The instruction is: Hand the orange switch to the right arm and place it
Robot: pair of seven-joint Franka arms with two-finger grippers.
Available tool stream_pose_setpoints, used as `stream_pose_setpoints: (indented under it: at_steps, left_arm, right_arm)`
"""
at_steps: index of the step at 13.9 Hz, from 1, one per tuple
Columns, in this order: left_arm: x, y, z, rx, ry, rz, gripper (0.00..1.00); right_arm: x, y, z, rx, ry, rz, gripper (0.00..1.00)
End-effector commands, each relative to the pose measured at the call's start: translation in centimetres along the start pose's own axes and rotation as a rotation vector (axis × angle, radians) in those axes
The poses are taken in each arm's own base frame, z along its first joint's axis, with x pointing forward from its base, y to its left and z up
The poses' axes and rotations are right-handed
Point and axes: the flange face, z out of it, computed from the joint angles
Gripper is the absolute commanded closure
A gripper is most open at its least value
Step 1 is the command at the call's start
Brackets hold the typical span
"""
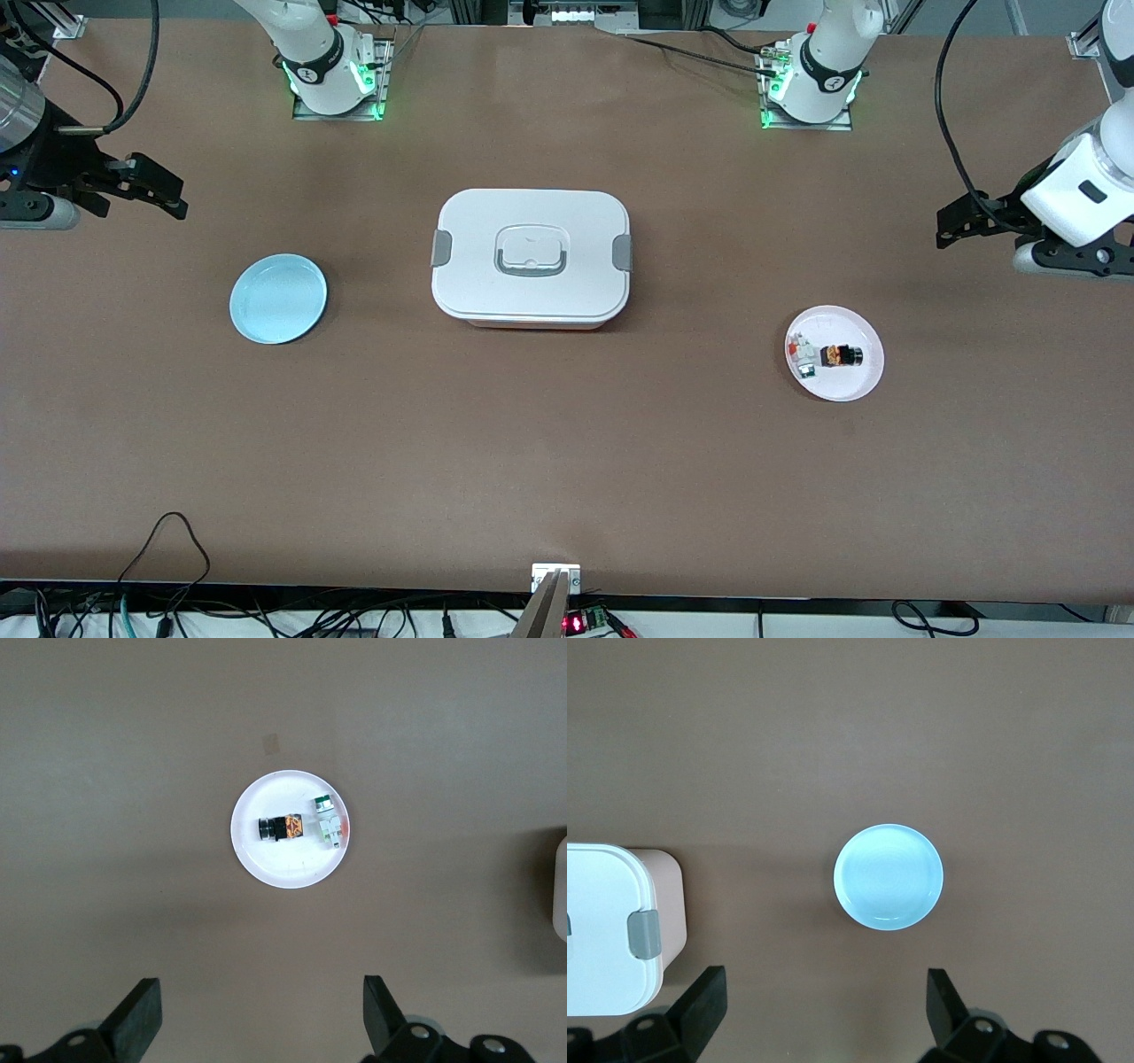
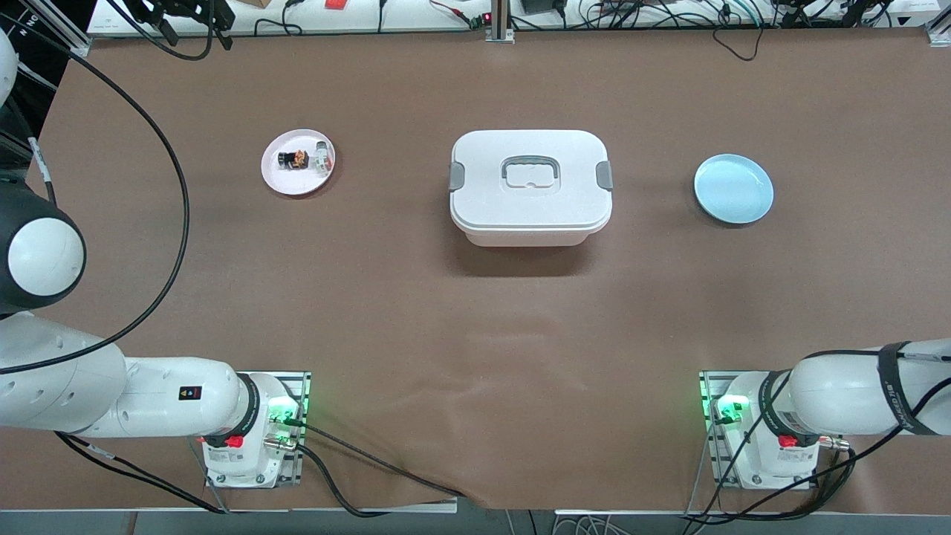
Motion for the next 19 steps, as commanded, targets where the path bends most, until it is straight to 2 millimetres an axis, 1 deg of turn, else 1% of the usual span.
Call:
stream_pose_setpoints:
  at_steps: [1,3,4,6,7,11,12,13,17,19]
  left_arm:
    - [0.3,-0.2,-0.7,-0.01,0.004,0.003,0.0]
    - [0.2,-0.4,-0.5,-0.015,-0.002,-0.002,0.0]
    - [0.3,0.2,-0.3,-0.014,-0.005,0.009,0.0]
    - [0.3,0.4,-0.5,-0.014,-0.001,0.014,0.0]
    - [0.3,0.4,-0.5,-0.015,-0.001,0.012,0.0]
    - [0.3,0.3,-0.5,-0.014,-0.002,0.012,0.0]
    - [0.3,0.3,-0.7,-0.012,0.001,0.012,0.0]
    - [0.3,0.3,-0.7,-0.012,0.004,0.012,0.0]
    - [0.7,0.2,-0.8,-0.01,0.028,0.01,0.0]
    - [0.7,0.1,-0.8,-0.008,0.031,0.009,0.0]
  right_arm:
    - [-0.6,-0.1,0.2,0.013,-0.034,0.013,0.0]
    - [-0.3,-0.2,0.0,0.001,-0.035,-0.01,0.0]
    - [-0.4,-0.1,-0.1,0.002,-0.036,-0.011,0.0]
    - [-0.3,0.1,-0.1,0.004,-0.034,0.008,0.0]
    - [-0.4,-0.2,0.0,0.009,-0.04,0.002,0.0]
    - [-0.3,-0.1,0.4,0.014,-0.048,-0.005,0.0]
    - [-0.3,-0.2,0.7,0.012,-0.056,-0.012,0.0]
    - [-0.2,0.0,1.4,0.012,-0.074,-0.006,0.0]
    - [-0.6,0.1,2.4,0.008,-0.129,-0.015,0.0]
    - [-0.4,0.0,3.3,0.027,-0.156,-0.058,0.0]
